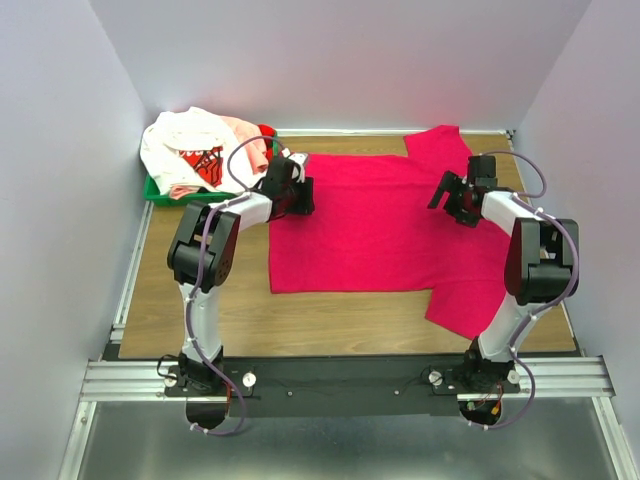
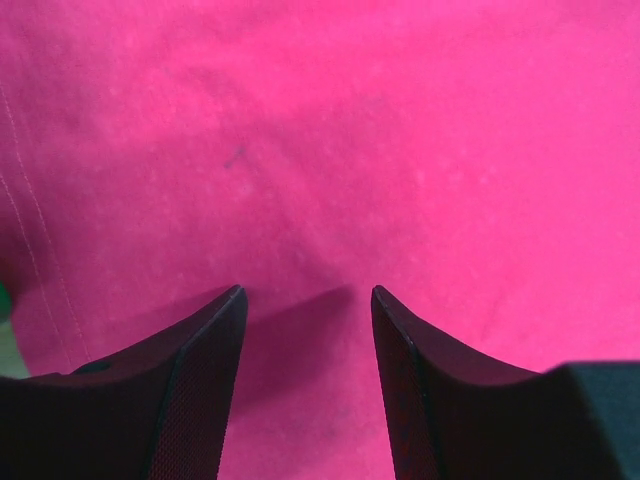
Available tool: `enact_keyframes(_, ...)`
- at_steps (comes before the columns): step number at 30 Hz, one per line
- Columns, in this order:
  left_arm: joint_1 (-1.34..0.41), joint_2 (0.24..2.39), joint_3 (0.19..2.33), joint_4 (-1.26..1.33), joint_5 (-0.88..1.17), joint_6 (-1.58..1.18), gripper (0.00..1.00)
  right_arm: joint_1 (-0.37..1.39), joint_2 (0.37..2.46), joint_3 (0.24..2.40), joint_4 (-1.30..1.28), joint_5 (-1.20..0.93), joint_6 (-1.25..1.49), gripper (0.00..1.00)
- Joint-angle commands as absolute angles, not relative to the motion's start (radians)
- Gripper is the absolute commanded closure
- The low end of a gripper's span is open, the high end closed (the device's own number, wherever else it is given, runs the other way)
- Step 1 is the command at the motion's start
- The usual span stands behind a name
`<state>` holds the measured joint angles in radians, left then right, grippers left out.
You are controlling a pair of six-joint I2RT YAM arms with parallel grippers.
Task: Fold and stack the t-shirts
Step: Fold the tshirt
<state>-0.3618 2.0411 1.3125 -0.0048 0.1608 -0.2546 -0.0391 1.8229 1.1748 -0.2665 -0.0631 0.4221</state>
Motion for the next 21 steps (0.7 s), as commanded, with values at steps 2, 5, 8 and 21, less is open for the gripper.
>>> enact_keyframes(2,-0.359,2.115,1.362,-0.032,0.167,-0.239,0.39,-0.037,1.851,1.163,-0.276,-0.044,0.414,0.01)
enact_keyframes(5,-0.357,2.155,1.42,-0.057,0.172,-0.233,0.39,-0.037,1.877,1.166,-0.276,-0.043,0.425,0.01)
enact_keyframes(8,-0.356,2.203,1.495,-0.092,0.178,-0.229,0.39,-0.037,1.899,1.17,-0.278,-0.032,0.436,0.0)
enact_keyframes(21,-0.298,2.408,1.865,-0.27,0.193,-0.203,0.4,-0.037,1.983,1.212,-0.278,-0.049,0.531,0.0)
